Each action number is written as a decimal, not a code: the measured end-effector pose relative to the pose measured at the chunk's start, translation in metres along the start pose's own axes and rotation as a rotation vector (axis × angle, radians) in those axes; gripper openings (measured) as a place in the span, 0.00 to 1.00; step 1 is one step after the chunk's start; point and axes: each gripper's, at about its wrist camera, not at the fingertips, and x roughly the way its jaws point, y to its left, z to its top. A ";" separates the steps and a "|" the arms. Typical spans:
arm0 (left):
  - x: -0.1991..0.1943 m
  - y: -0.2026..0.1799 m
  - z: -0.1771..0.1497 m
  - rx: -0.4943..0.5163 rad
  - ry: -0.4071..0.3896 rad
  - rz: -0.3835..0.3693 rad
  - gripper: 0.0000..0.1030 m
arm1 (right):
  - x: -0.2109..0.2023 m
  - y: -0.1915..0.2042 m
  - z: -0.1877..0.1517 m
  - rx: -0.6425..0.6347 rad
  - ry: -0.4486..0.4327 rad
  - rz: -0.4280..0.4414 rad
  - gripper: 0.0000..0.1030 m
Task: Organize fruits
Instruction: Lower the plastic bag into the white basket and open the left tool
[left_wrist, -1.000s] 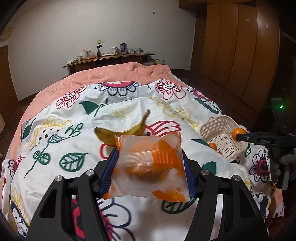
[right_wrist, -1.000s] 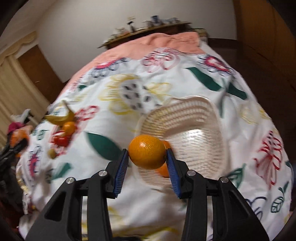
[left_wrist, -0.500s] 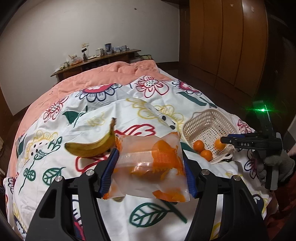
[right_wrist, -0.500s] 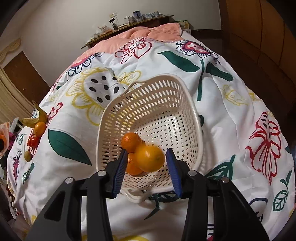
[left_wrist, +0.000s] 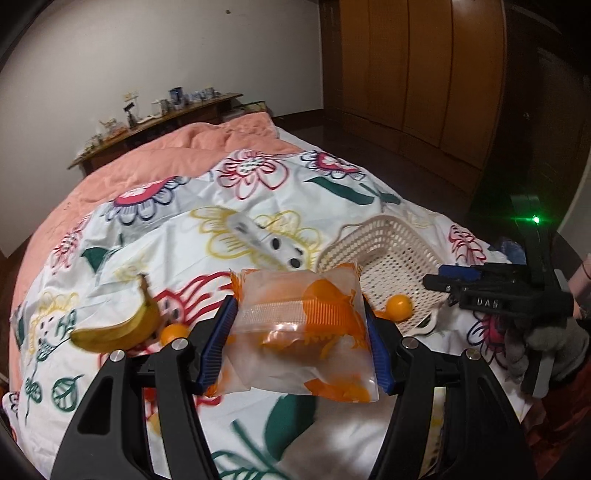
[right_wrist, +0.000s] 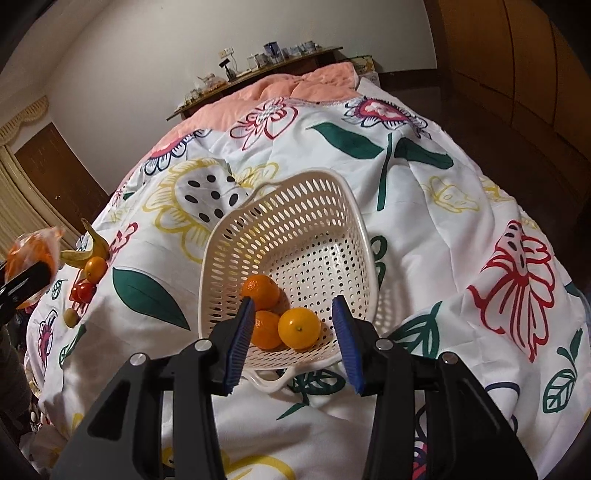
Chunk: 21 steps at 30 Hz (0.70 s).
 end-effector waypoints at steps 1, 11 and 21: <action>0.005 -0.003 0.004 -0.003 0.007 -0.015 0.63 | -0.002 0.000 0.000 -0.001 -0.009 -0.001 0.43; 0.067 -0.043 0.034 0.031 0.084 -0.066 0.63 | -0.024 -0.015 0.000 0.029 -0.077 0.019 0.43; 0.115 -0.067 0.048 0.043 0.158 -0.059 0.63 | -0.025 -0.034 -0.006 0.079 -0.088 0.026 0.45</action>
